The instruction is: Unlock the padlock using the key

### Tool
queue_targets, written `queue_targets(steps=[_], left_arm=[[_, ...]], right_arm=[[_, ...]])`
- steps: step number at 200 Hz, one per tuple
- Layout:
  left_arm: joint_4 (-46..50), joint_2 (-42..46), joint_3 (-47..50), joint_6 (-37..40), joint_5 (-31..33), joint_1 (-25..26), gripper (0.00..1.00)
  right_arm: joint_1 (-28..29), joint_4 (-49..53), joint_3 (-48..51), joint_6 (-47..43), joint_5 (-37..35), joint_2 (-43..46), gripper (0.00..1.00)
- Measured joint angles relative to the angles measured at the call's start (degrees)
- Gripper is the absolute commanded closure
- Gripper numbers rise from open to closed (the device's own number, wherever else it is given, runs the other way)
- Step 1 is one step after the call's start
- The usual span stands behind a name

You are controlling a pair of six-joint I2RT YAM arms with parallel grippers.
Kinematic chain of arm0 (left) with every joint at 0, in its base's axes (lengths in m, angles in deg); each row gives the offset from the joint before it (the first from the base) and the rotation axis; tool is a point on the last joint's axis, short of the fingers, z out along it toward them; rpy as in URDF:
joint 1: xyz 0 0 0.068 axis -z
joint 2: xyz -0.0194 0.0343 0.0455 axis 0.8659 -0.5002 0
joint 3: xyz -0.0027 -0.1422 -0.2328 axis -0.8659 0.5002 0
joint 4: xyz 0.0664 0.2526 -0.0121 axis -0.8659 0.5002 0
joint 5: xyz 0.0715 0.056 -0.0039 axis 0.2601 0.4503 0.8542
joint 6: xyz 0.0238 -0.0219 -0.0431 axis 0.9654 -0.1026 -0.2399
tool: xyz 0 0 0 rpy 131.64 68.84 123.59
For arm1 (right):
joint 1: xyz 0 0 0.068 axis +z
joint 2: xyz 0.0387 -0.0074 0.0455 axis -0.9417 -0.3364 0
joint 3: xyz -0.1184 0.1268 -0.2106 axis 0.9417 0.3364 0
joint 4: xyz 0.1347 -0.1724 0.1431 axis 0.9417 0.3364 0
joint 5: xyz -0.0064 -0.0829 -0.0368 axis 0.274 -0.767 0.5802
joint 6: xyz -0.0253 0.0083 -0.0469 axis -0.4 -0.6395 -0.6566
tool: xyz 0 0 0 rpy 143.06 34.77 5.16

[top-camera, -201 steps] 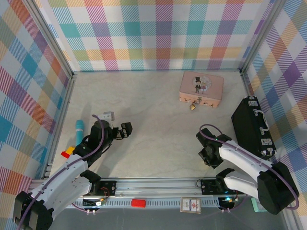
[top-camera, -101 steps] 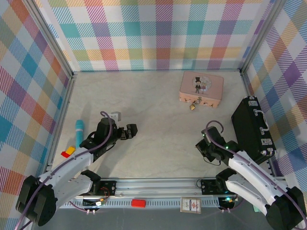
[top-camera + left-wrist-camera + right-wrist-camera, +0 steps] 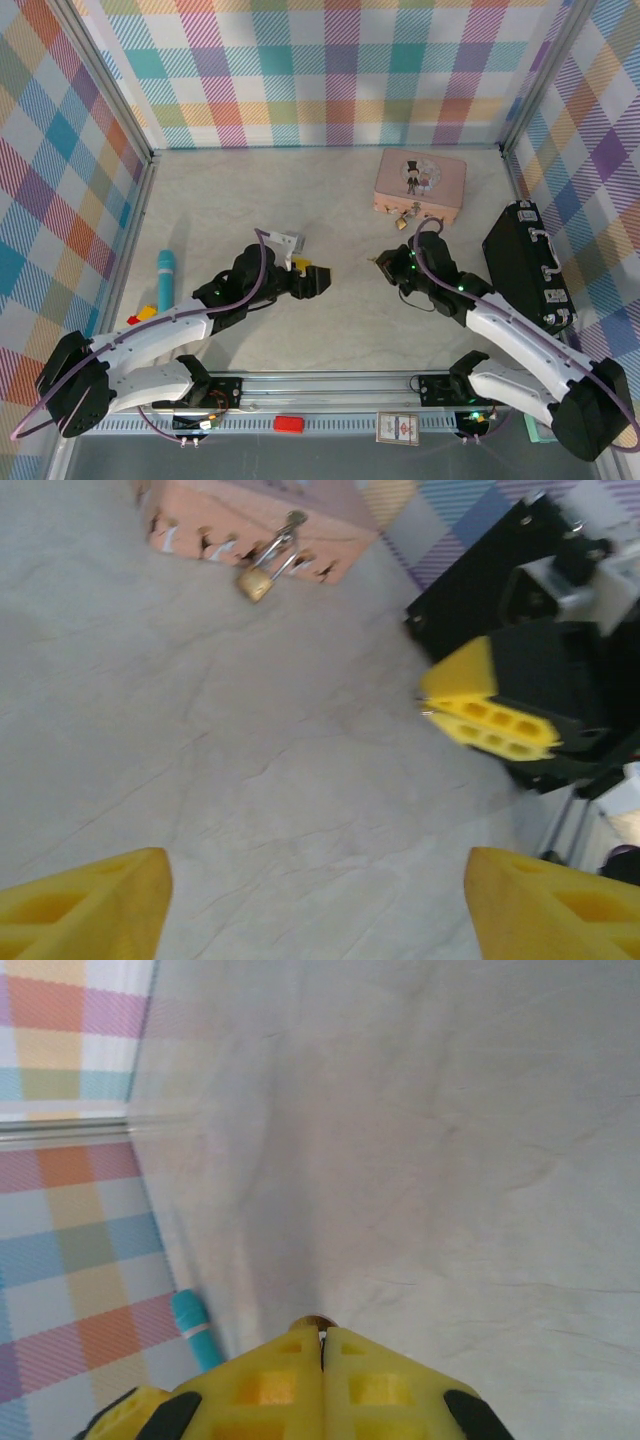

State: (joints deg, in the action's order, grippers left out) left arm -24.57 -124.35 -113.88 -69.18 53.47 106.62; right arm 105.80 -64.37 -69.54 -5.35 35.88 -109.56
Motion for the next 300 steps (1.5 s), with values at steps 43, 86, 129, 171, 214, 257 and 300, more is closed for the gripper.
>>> queue_targets(steps=[43, 86, 129, 171, 214, 257, 300], left_arm=[[-3.82, -1.55, -1.20, -2.60, 0.31, 1.68, 0.39], [-5.49, -5.29, -2.51, -4.79, 0.74, 1.73, 0.48], [-5.68, -8.24, -4.04, -6.40, 1.20, 1.73, 0.54], [-5.70, -9.16, -5.09, -7.30, 1.11, 1.73, 0.55], [-6.10, -9.94, -5.70, -7.50, 0.48, 1.73, 0.54], [-6.95, -11.19, -6.01, -7.52, -0.63, 2.01, 0.56], [-6.95, -11.56, -6.19, -7.50, -1.27, 2.34, 0.62]], right_arm=[[1.84, -7.21, -0.13, 1.51, 1.60, -4.31, 1.00], [3.28, -13.38, -0.04, 2.56, 3.39, -5.09, 1.00], [3.74, -14.84, 0.35, 2.51, 4.15, -5.27, 1.00], [3.89, -14.80, 0.50, 2.32, 4.13, -4.72, 1.00], [4.00, -14.78, 1.07, 2.29, 4.13, -4.63, 1.00], [4.72, -14.82, 1.07, 2.29, 4.13, -4.68, 1.00], [5.51, -14.84, 1.05, 2.29, 4.11, -5.55, 1.00]])
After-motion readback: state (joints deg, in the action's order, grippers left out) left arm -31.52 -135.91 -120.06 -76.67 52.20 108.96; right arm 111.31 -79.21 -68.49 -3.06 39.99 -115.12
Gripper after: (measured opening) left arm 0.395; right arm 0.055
